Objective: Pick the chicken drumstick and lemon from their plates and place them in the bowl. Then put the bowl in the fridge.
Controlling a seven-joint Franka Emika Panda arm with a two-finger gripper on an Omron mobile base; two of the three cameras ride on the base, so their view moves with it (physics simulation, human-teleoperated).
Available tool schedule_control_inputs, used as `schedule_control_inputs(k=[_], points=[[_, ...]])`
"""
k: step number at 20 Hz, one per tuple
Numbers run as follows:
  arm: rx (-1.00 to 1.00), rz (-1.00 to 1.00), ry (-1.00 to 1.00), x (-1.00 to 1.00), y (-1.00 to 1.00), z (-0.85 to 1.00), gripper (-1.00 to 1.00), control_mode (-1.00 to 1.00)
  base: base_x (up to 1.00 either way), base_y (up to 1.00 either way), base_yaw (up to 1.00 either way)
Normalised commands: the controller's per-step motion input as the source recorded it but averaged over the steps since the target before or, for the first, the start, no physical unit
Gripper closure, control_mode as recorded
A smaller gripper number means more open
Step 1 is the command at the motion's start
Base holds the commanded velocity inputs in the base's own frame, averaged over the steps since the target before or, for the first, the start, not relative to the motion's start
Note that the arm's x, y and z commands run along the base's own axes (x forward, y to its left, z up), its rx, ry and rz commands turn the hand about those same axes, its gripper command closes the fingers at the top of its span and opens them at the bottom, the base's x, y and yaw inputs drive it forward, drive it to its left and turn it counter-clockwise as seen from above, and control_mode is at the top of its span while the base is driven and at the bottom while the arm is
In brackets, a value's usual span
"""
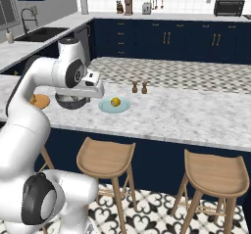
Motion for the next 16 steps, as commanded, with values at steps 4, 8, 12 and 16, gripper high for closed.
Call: schedule_control_inputs(k=[4, 8, 12, 16], points=[[0.0, 0.0, -0.03, -0.57, 0.0, -0.11, -1.0, -1.0, 0.0, 0.0, 0.0], [0.0, 0.0, -0.16, -0.29, 0.0, -0.36, -1.0, -1.0, 0.0, 0.0, 0.0], [0.02, 0.0, 0.03, 0.71, -0.22, -0.11, -1.0, -1.0, 0.0, 0.0, 0.0], [0.03, 0.02, 0.16, 0.99, -0.18, 0.0, -1.0, -1.0, 0.0, 0.0, 0.0]])
